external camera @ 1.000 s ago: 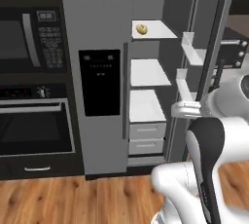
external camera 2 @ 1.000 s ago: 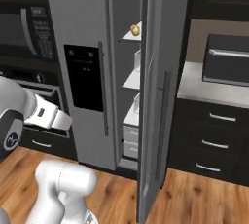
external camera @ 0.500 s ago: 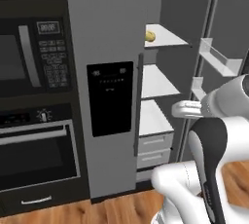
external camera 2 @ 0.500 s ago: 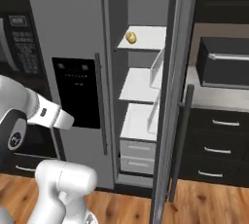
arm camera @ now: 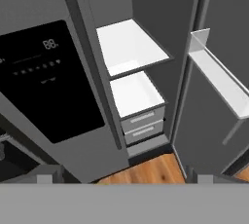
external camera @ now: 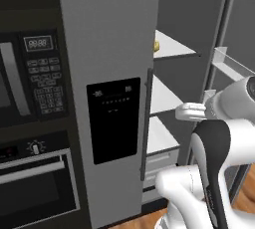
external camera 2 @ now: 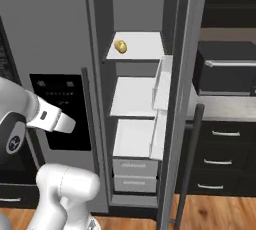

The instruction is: Place the cold items (potato and tomato) from the fridge in one tupperware on the dining counter. Place the warm items (hot dog and kebab skewer) in the stove area in another tupperware.

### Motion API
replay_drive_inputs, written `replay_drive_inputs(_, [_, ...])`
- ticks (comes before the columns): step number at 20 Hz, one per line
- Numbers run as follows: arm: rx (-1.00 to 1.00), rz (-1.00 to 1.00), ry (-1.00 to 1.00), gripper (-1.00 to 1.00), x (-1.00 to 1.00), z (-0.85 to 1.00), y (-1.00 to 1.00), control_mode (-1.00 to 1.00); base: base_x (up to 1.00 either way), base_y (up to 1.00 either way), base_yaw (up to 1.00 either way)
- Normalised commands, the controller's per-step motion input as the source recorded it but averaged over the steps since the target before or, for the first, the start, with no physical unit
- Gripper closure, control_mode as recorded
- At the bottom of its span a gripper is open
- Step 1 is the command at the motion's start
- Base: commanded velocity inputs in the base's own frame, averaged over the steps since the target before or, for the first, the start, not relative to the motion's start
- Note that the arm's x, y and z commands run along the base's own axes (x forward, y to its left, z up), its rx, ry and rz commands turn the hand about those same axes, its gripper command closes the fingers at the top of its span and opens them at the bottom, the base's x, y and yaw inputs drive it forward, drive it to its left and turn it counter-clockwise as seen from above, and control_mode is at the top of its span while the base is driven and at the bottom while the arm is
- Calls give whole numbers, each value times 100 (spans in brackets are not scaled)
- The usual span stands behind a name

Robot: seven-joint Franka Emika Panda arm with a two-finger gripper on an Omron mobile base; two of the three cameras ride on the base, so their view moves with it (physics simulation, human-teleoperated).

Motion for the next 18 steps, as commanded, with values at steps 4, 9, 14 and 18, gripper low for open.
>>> replay_drive_inputs(4, [0,0,0,-100,0,0,0,100,37,-15,2])
replay_drive_inputs(9, [0,0,0,-100,0,0,0,100,21,-43,32])
replay_drive_inputs(14, [0,0,0,-100,0,0,0,100,7,-56,42])
replay_drive_inputs(18, [0,0,0,-100,0,0,0,100,0,-58,27])
